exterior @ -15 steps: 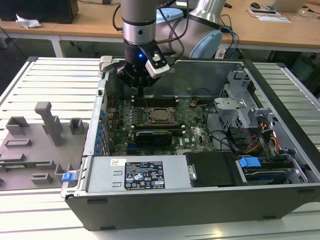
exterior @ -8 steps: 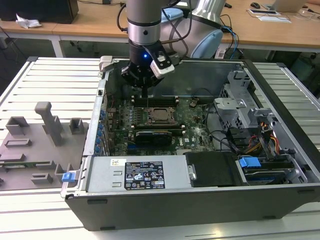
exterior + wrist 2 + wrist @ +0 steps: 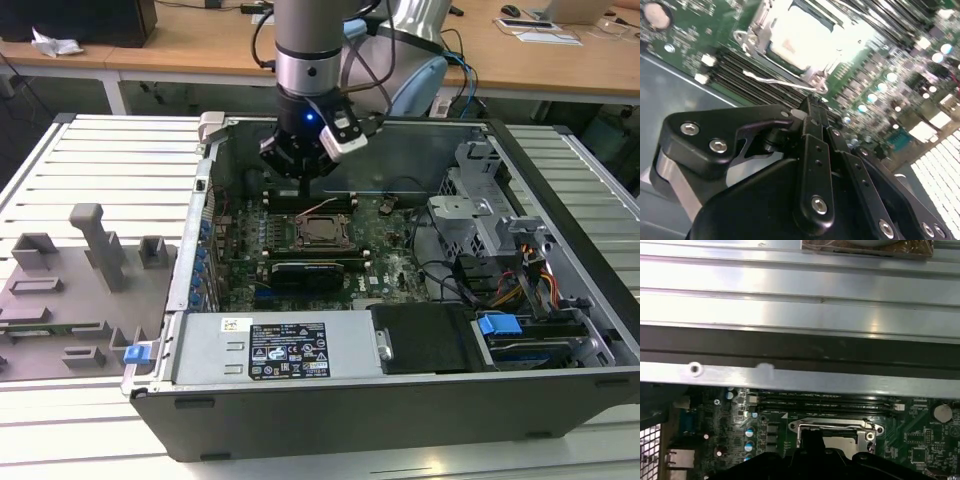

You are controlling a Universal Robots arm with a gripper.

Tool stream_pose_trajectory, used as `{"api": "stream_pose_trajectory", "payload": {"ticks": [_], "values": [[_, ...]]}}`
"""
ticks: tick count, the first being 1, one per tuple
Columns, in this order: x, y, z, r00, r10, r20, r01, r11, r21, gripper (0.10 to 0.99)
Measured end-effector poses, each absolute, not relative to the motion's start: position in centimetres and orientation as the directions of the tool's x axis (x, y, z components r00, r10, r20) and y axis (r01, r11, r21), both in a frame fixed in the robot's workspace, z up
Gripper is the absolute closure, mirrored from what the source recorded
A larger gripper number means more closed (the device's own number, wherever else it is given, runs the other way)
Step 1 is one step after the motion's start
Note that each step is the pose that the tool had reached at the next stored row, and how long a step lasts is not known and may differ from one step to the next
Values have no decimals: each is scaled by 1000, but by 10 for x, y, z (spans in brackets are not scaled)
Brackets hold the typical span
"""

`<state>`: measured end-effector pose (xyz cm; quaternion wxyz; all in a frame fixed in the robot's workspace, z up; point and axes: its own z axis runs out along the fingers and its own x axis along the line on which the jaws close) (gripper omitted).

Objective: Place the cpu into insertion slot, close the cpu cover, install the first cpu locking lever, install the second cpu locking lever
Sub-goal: 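Install the first cpu locking lever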

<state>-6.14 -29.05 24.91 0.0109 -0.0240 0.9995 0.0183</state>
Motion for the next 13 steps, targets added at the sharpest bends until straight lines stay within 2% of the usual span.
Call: {"api": "stream_pose_trajectory", "payload": {"ticks": [2,4,5,13], "values": [[-55,-290,248,-999,-47,-23,-48,998,37,980],[-51,-290,248,-999,-46,-25,-48,995,85,980],[-50,-290,247,-999,-46,-26,-48,994,93,980],[-41,-291,237,-999,-36,-25,-38,993,109,980]]}}
